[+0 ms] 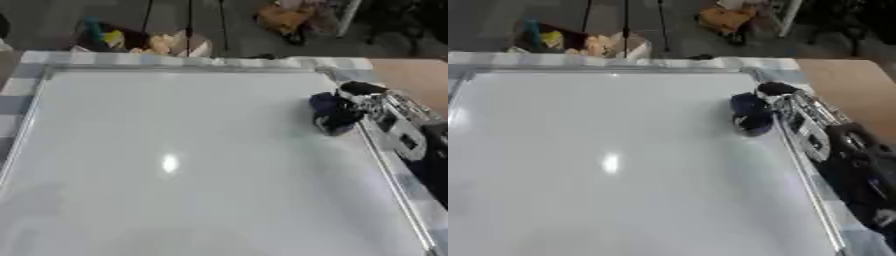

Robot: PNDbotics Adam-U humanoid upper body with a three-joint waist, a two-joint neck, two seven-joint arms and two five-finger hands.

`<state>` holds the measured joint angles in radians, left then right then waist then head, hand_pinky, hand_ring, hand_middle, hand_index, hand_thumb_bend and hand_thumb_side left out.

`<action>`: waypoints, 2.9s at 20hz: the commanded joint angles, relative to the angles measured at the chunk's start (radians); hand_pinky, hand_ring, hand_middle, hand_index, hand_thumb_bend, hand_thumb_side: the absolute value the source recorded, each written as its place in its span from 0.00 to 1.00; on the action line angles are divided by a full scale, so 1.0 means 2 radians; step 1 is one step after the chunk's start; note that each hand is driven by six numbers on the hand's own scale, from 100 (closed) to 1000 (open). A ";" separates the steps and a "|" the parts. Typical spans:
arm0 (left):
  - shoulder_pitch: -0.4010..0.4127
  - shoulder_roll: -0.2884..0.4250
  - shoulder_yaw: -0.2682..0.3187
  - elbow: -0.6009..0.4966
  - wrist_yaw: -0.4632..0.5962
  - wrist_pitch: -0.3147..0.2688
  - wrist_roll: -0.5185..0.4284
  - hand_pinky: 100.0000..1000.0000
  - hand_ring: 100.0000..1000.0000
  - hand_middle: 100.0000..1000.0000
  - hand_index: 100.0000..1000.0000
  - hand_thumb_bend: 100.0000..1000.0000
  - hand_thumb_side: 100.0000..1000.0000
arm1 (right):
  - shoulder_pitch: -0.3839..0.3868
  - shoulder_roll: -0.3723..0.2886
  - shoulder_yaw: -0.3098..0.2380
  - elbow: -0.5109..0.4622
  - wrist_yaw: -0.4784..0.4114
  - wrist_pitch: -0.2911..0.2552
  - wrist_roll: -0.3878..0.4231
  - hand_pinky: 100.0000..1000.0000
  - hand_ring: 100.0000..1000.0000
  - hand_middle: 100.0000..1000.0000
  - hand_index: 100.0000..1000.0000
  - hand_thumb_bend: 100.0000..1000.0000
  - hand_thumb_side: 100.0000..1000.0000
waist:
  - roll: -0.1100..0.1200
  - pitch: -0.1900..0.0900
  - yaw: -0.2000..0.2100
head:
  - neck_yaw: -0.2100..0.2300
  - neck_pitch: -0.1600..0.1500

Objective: Wipe the whiteboard clean with a brush.

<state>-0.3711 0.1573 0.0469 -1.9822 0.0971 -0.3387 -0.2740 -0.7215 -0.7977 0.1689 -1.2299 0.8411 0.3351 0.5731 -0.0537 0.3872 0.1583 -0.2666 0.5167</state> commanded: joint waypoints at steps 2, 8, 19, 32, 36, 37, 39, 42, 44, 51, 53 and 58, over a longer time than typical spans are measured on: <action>-0.004 0.002 -0.002 -0.009 0.000 -0.002 0.001 0.30 0.68 0.51 0.56 0.00 0.93 | 0.004 -0.018 -0.007 0.017 -0.017 0.002 0.008 0.42 0.54 0.36 0.38 0.00 0.47 | 0.003 -0.009 0.000 | 0.000 -0.006; -0.004 0.002 -0.002 -0.009 0.000 -0.003 0.001 0.30 0.68 0.51 0.56 0.00 0.93 | 0.004 -0.019 -0.008 0.022 -0.029 0.004 0.008 0.43 0.55 0.40 0.38 0.00 0.47 | 0.004 -0.010 -0.001 | -0.001 -0.007; -0.004 0.002 -0.002 -0.009 0.000 -0.002 0.000 0.30 0.68 0.51 0.56 0.00 0.93 | -0.002 -0.014 -0.001 0.021 -0.030 -0.001 0.011 0.43 0.55 0.41 0.38 0.00 0.46 | 0.003 -0.010 -0.002 | -0.001 -0.007; -0.006 0.001 -0.003 -0.009 0.001 0.002 -0.002 0.30 0.69 0.51 0.57 0.00 0.93 | -0.014 0.002 0.025 -0.004 -0.018 -0.018 0.024 0.43 0.55 0.40 0.38 0.00 0.46 | 0.001 -0.010 -0.001 | -0.003 -0.006; -0.006 0.001 -0.003 -0.009 0.002 0.002 -0.002 0.30 0.69 0.51 0.56 0.00 0.93 | -0.016 0.006 0.029 -0.008 -0.019 -0.021 0.029 0.43 0.55 0.40 0.38 0.00 0.46 | 0.000 -0.010 0.000 | -0.003 -0.006; -0.006 0.001 -0.003 -0.009 0.002 0.002 -0.002 0.30 0.69 0.51 0.56 0.00 0.93 | -0.017 0.007 0.030 -0.009 -0.020 -0.021 0.030 0.43 0.55 0.40 0.37 0.00 0.46 | 0.000 -0.011 0.000 | -0.003 -0.006; -0.006 0.001 -0.003 -0.009 0.002 0.003 -0.002 0.30 0.69 0.51 0.56 0.00 0.93 | -0.019 0.009 0.033 -0.013 -0.023 -0.024 0.033 0.43 0.55 0.40 0.37 0.00 0.45 | -0.001 -0.011 0.000 | -0.004 -0.005; -0.006 0.001 -0.003 -0.009 0.002 0.003 -0.003 0.30 0.69 0.51 0.57 0.00 0.93 | -0.021 0.010 0.037 -0.019 -0.029 -0.026 0.038 0.43 0.55 0.40 0.37 0.00 0.45 | -0.001 -0.011 0.001 | -0.004 -0.006; -0.006 0.001 -0.003 -0.009 0.002 0.003 -0.003 0.30 0.69 0.51 0.56 0.00 0.93 | -0.022 0.012 0.040 -0.024 -0.031 -0.028 0.040 0.43 0.55 0.39 0.37 0.00 0.45 | -0.002 -0.011 0.002 | -0.004 -0.006; -0.007 0.000 -0.004 -0.009 0.003 0.003 -0.003 0.30 0.69 0.51 0.56 0.00 0.93 | -0.024 0.017 0.052 -0.041 -0.037 -0.034 0.051 0.43 0.54 0.39 0.37 0.00 0.44 | -0.002 -0.011 0.005 | -0.006 -0.005; -0.007 0.000 -0.004 -0.009 0.004 0.003 -0.004 0.30 0.69 0.51 0.56 0.00 0.93 | -0.024 0.019 0.055 -0.046 -0.041 -0.035 0.054 0.42 0.54 0.39 0.37 0.00 0.44 | -0.002 -0.011 0.006 | -0.006 -0.004; -0.008 0.000 -0.004 -0.009 0.004 0.004 -0.004 0.30 0.69 0.51 0.57 0.00 0.93 | -0.025 0.021 0.063 -0.062 -0.055 -0.038 0.064 0.42 0.54 0.38 0.37 0.00 0.43 | -0.003 -0.011 0.006 | -0.006 -0.004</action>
<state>-0.3780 0.1566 0.0410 -1.9822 0.1020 -0.3338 -0.2805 -0.7658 -0.7530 0.2837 -1.3376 0.7501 0.2627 0.6898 -0.0635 0.3846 0.1678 -0.2757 0.5163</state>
